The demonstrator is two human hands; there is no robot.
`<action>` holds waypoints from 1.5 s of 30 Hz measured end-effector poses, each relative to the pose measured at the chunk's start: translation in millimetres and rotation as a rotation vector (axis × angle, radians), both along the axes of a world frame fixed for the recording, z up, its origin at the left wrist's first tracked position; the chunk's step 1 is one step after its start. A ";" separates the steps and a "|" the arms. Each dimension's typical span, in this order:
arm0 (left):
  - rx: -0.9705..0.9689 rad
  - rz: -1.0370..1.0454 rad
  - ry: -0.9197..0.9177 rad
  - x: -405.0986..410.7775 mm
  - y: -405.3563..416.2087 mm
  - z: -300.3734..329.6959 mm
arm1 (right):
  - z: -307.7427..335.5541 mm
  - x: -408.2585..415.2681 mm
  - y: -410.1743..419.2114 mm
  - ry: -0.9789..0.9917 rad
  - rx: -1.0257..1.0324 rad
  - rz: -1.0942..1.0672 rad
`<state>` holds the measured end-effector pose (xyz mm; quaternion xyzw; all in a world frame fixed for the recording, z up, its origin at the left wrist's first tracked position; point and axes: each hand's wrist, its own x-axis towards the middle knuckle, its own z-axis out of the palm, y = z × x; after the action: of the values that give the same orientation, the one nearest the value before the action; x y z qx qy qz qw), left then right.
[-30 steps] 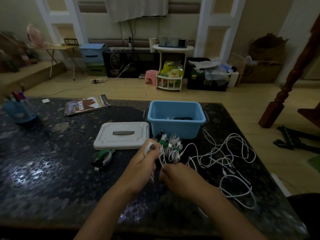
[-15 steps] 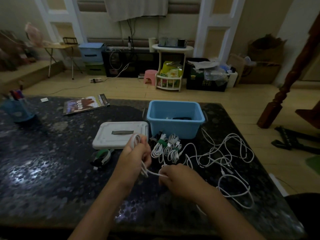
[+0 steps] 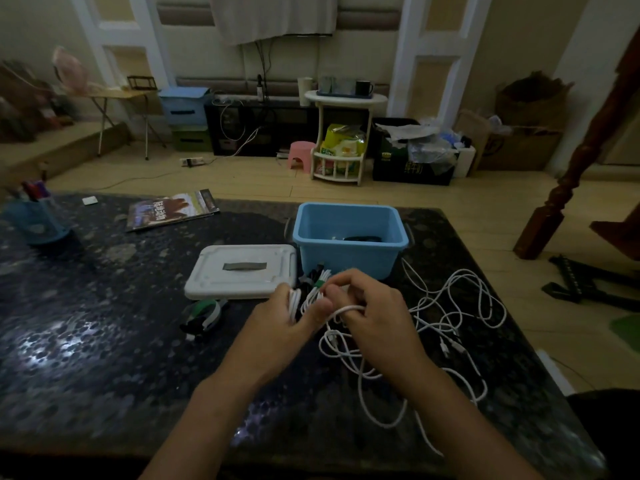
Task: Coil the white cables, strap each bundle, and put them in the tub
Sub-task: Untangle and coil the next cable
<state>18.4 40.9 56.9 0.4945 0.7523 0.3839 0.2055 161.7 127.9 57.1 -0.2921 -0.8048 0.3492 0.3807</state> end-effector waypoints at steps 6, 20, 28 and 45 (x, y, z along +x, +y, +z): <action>-0.195 -0.196 0.124 9.3 4.9 -1.8 | 3.5 1.2 4.5 0.060 -0.075 -0.078; 0.153 -0.246 -0.639 28.8 6.2 -4.3 | -23.7 -1.0 19.7 -0.241 -0.243 -0.221; 0.119 -0.340 -0.791 20.9 6.7 -2.5 | -31.6 -9.1 14.6 -0.488 -0.186 -0.047; 0.235 0.027 -0.437 3.5 3.2 1.6 | -43.2 -15.8 -10.5 -0.778 0.032 0.060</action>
<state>21.8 44.1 58.6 0.4101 0.6467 0.5691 0.2994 145.9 117.4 13.9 -0.3731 -0.9026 0.2106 0.0413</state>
